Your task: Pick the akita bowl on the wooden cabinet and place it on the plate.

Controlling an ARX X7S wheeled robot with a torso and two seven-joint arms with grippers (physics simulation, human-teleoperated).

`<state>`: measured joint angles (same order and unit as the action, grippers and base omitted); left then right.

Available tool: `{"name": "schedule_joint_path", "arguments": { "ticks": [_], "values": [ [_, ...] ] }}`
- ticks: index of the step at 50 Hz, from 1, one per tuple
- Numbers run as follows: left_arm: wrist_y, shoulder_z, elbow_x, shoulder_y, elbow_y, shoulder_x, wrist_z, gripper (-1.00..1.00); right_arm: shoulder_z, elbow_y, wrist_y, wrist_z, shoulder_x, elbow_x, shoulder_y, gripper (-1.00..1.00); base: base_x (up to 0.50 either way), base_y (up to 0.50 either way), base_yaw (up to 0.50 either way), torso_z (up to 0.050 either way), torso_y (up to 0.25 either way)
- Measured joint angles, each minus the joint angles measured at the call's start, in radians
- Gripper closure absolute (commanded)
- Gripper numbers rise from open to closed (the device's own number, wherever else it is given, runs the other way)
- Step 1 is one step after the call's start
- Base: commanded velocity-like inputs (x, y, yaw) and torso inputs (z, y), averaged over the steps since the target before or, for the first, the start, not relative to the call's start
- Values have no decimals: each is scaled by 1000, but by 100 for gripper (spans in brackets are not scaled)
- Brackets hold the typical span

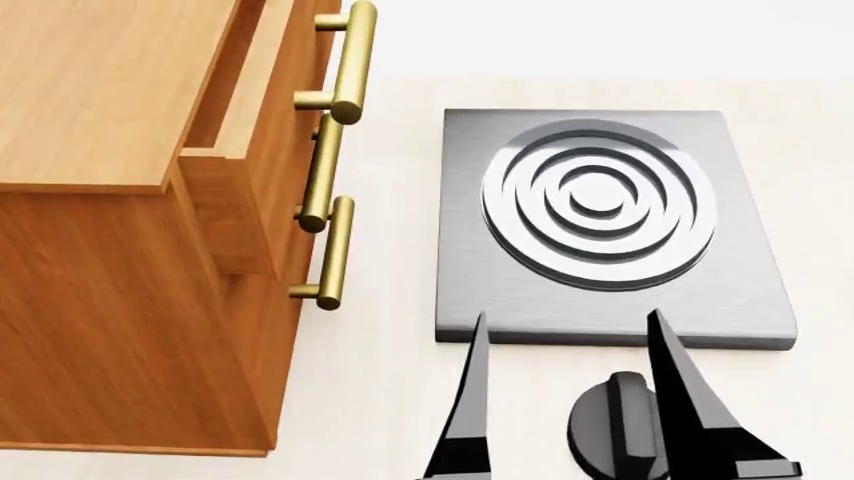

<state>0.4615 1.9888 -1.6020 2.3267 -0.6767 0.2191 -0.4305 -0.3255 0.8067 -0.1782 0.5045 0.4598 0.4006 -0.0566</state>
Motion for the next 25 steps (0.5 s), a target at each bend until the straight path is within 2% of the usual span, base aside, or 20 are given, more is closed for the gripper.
{"name": "schedule_joint_path", "arguments": {
  "ticks": [12, 25],
  "values": [
    [-21, -164, 248, 11, 257, 72, -48, 100, 1, 7, 0, 4, 4, 5, -3, -100, 0, 0, 0, 0, 0],
    [-20, -271, 412, 9, 452, 110, -56, 100, 3, 16, 0, 10, 10, 9, -1, -100, 0, 0, 0, 0, 0]
  ]
}}
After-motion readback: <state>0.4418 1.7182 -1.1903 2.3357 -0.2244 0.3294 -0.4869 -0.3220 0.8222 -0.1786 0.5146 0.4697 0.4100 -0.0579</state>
